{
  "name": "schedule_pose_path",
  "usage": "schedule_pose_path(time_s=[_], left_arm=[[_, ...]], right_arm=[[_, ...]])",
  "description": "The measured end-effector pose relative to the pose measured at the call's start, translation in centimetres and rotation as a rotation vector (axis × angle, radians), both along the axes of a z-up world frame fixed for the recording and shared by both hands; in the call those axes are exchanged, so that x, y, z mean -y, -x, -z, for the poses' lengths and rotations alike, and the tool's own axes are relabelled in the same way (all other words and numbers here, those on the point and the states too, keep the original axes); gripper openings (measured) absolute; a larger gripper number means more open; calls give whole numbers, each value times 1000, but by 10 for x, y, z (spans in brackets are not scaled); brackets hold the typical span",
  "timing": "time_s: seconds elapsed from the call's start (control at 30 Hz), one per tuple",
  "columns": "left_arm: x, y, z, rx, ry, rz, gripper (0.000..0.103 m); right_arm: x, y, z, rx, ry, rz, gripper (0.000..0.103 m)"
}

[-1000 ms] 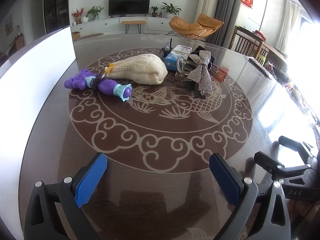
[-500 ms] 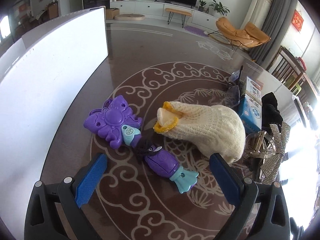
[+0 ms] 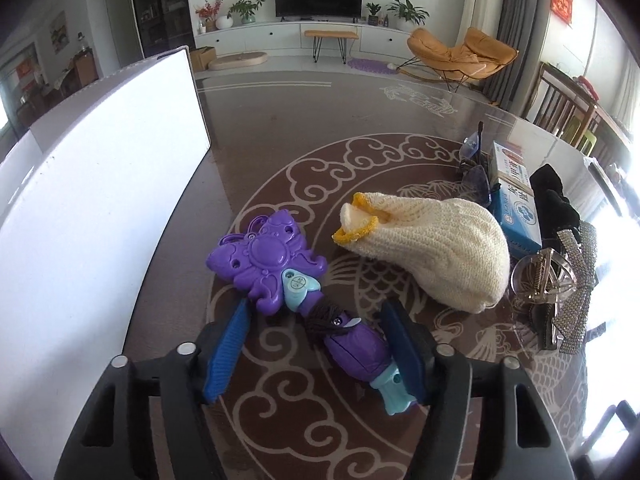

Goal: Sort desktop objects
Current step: 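Grasp the purple toy wand with the left tool while the right tool grasps the rhinestone bow clip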

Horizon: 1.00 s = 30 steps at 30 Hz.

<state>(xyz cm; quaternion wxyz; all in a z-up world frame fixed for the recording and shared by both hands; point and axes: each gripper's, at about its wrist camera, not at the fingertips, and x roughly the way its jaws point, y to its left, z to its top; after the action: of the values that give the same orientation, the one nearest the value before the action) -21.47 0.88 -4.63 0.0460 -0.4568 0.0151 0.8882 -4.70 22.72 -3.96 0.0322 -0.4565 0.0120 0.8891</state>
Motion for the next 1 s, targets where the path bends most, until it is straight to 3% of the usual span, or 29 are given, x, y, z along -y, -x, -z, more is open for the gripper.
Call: schedule_pose_path(time_s=[0.1, 0.13, 0.17, 0.33, 0.57, 0.67, 0.73, 0.8, 0.9, 1.0], left_arm=[[9, -26, -1, -39, -58, 68, 52], [12, -36, -2, -38, -86, 90, 38], [15, -45, -2, -38, -99, 112, 32], [11, -95, -3, -36, -86, 223, 33], [19, -98, -3, -36, -122, 235, 33], [21, -98, -2, -36, -136, 233, 33], [20, -99, -1, -37, -130, 233, 33], [19, -100, -1, -40, -111, 235, 33], [16, -101, 0, -42, -92, 238, 33], [19, -99, 0, -40, -114, 237, 33]], right_arm=[[0, 0, 0, 0, 0, 0, 103], [0, 0, 0, 0, 0, 0, 103], [0, 0, 0, 0, 0, 0, 103], [0, 0, 0, 0, 0, 0, 103], [2, 6, -1, 25, 9, -5, 103], [6, 30, -16, 2, 198, -38, 103], [15, 52, -32, -53, 250, -23, 103], [34, 86, -39, -51, 246, -54, 103], [67, 138, -31, 42, 195, -83, 103], [92, 171, -18, 96, 93, -86, 102]])
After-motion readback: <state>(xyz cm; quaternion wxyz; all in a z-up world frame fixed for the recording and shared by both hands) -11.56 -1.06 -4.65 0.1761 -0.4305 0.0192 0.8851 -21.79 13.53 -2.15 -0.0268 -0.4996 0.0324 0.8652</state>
